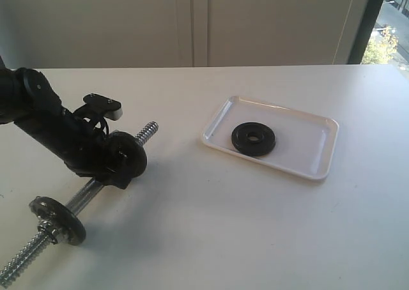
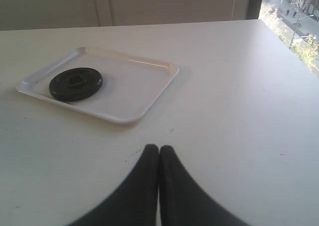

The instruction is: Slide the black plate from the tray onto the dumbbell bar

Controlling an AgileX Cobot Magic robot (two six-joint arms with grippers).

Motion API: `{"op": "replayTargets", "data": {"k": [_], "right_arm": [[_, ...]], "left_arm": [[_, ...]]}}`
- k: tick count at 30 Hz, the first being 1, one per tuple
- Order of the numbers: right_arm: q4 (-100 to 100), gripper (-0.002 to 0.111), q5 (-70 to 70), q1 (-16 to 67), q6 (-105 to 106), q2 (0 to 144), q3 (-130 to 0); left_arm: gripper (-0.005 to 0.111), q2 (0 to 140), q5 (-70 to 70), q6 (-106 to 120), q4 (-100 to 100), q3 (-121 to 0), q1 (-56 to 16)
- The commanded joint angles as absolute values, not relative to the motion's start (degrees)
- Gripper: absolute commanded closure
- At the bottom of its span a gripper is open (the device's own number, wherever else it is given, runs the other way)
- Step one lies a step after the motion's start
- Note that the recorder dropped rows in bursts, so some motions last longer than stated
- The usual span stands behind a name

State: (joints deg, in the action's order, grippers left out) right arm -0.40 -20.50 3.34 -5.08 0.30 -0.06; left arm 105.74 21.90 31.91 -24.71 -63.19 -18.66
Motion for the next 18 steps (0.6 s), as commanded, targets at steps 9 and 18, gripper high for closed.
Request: {"op": "replayTargets", "data": {"k": [9,18], "right_arm": [[-0.9,0.108,-20.1,2.9,-4.8,0.0,0.0],[-0.9,0.108,-20.1,2.9,-4.8,0.0,0.0]], "left_arm": [[0.053,105.6,22.3,31.9,-27.1,-63.4,-19.1],[0.098,105.6,23.2,31.8,-28.8,-63.4,-19.1]]}}
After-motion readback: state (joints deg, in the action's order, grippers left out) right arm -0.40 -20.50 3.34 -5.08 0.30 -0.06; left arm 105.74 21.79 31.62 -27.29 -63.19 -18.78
